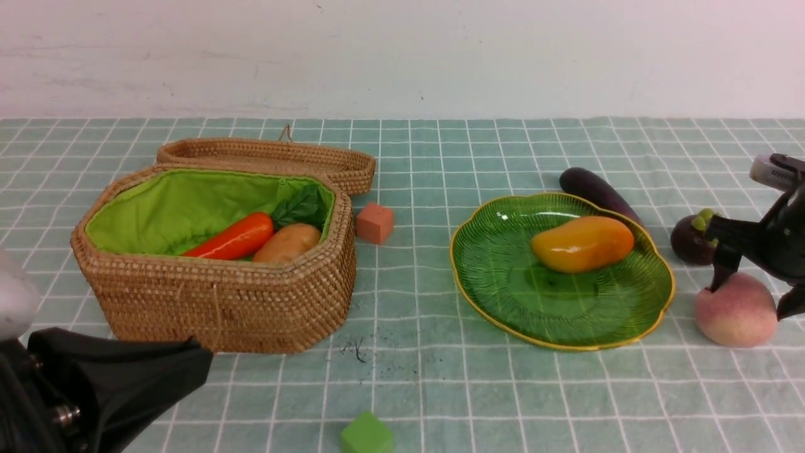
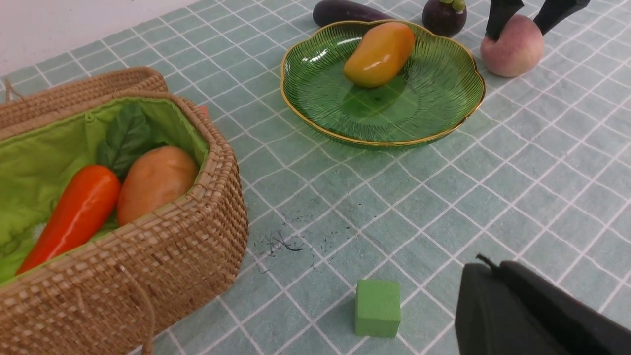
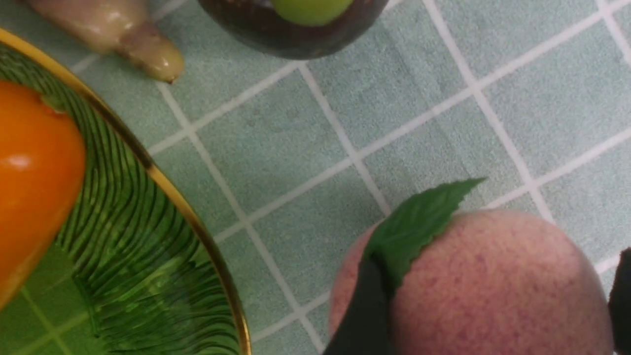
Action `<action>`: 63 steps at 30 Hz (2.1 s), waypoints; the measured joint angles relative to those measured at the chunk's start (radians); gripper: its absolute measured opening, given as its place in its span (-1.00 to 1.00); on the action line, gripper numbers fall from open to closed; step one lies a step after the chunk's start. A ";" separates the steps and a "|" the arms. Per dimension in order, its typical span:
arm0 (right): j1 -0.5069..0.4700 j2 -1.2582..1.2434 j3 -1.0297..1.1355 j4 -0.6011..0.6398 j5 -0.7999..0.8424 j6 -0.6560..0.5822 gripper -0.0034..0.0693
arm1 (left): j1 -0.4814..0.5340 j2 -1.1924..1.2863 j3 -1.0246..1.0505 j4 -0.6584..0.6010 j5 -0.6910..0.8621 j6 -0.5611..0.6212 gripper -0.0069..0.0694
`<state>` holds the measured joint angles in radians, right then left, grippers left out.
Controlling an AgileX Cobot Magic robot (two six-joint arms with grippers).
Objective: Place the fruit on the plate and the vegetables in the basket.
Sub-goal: Grab a peach with your right arm and put it on the plate on the right
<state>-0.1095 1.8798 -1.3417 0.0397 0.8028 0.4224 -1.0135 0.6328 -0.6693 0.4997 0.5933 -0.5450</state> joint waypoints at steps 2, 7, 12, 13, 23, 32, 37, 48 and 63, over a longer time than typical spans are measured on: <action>0.000 0.005 -0.001 -0.001 -0.002 -0.002 0.65 | 0.000 0.000 0.000 0.000 0.000 0.000 -0.83; 0.000 0.011 -0.009 -0.001 0.005 -0.025 0.61 | 0.000 0.000 0.000 0.000 0.000 0.000 -0.83; 0.000 0.012 -0.010 0.010 0.008 -0.090 0.60 | 0.000 0.000 0.000 -0.001 0.000 0.000 -0.83; 0.000 0.012 -0.010 0.013 0.011 -0.120 0.60 | 0.000 0.000 0.000 -0.001 0.000 0.000 -0.83; 0.000 0.005 -0.014 0.027 0.042 -0.208 0.59 | 0.000 0.000 0.000 -0.001 0.000 0.000 -0.83; 0.000 -0.041 -0.006 0.030 0.066 -0.218 0.29 | 0.000 0.000 0.000 0.002 0.000 0.000 -0.84; 0.000 -0.044 -0.005 0.030 0.084 -0.233 0.08 | 0.000 0.000 0.000 0.002 0.000 0.000 -0.84; 0.000 -0.046 -0.005 0.056 0.088 -0.233 0.08 | 0.000 0.000 0.000 0.002 -0.001 0.000 -0.83; 0.000 -0.053 -0.004 0.113 0.095 -0.189 0.90 | 0.000 0.000 0.000 0.015 -0.001 0.003 -0.83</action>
<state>-0.1094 1.8267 -1.3454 0.1525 0.8981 0.2334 -1.0135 0.6328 -0.6693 0.5147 0.5924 -0.5422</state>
